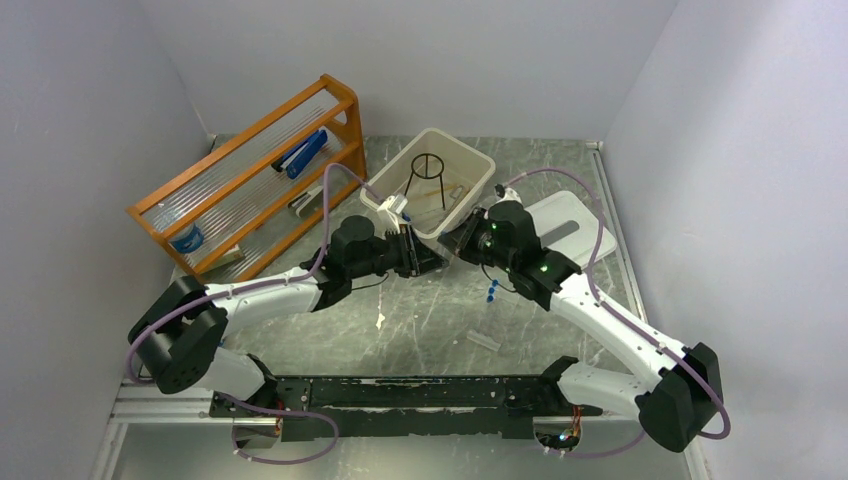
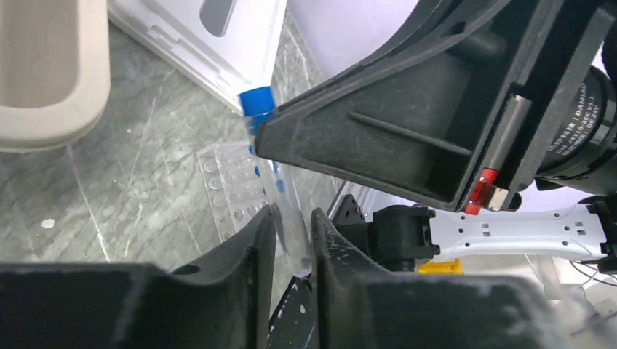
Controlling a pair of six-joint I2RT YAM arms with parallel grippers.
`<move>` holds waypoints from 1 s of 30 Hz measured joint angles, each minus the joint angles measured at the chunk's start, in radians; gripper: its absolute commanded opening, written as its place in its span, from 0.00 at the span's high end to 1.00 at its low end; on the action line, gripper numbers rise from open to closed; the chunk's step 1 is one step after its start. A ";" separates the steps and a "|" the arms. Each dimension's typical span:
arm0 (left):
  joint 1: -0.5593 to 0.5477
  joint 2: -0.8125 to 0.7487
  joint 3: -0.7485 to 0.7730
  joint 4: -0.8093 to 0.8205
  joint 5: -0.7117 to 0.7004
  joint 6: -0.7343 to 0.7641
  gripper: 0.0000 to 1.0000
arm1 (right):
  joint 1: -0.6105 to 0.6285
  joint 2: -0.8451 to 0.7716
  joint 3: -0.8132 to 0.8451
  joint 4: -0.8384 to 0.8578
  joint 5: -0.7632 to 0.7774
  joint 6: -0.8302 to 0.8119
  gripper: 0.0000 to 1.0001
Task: Organize the chemistry lab equipment
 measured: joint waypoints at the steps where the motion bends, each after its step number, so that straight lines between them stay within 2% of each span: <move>1: 0.000 0.000 0.000 0.005 0.002 0.001 0.91 | -0.002 0.000 0.000 0.000 -0.003 0.000 0.81; 2: 0.001 0.002 0.000 0.006 0.002 0.009 0.95 | -0.005 -0.002 0.000 0.001 -0.006 0.000 0.78; 6: 0.006 0.014 0.001 0.010 0.043 0.069 0.95 | -0.018 -0.006 0.011 -0.031 -0.025 -0.006 0.65; 11: 0.000 0.010 0.063 -0.062 0.134 0.217 0.95 | -0.040 0.035 0.094 -0.151 -0.063 -0.044 0.60; 18: -0.004 -0.065 0.114 -0.228 0.172 0.465 0.95 | -0.089 0.043 0.186 -0.298 -0.213 -0.099 0.60; 21: -0.011 -0.098 0.126 -0.298 0.170 0.567 0.95 | -0.114 0.042 0.191 -0.322 -0.307 -0.121 0.65; 24: -0.017 -0.117 0.143 -0.345 0.170 0.637 0.95 | -0.138 0.032 0.191 -0.323 -0.389 -0.139 0.70; 30: -0.019 -0.146 0.153 -0.406 0.161 0.717 0.95 | -0.174 0.005 0.199 -0.329 -0.497 -0.166 0.70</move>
